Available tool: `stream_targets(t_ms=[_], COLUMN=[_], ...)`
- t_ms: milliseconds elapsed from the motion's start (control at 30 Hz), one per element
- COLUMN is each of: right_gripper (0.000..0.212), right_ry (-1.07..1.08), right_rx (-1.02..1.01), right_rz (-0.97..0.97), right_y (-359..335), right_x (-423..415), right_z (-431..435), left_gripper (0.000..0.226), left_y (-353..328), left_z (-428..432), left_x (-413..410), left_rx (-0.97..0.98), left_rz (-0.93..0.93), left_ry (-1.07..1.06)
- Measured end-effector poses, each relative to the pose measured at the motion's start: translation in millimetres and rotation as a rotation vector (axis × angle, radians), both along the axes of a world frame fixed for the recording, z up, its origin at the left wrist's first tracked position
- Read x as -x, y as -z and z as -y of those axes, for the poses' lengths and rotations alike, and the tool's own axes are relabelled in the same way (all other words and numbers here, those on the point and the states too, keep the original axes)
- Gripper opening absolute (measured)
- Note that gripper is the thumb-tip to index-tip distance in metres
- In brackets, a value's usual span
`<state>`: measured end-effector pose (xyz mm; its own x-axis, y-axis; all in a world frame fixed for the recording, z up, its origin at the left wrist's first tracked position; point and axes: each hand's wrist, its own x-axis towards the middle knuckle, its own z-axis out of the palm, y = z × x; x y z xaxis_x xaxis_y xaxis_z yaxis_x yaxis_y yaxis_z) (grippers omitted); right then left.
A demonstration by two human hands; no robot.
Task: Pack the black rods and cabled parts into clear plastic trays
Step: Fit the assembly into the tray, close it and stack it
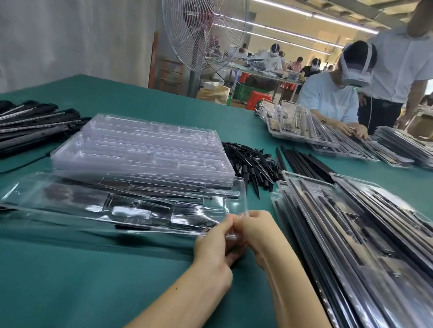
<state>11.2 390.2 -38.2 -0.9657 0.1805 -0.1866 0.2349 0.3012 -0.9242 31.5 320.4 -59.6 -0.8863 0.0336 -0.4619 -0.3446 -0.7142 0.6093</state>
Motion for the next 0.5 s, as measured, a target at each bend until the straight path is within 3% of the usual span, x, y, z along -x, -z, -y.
stream_targets(t_ms=[233, 500], right_gripper=[0.028, 0.028], right_ry=[0.062, 0.174], right_rx=[0.133, 0.131], right_rz=[0.001, -0.017], right_y=[0.3, 6.0], right_x=[-1.5, 2.8], right_z=[2.9, 9.0], left_gripper=[0.011, 0.007], left_y=[-2.2, -4.5], left_z=[-0.2, 0.0], left_x=[0.8, -0.9], left_rx=[-0.017, -0.031], left_rz=[0.014, 0.03], left_ry=[-0.012, -0.019])
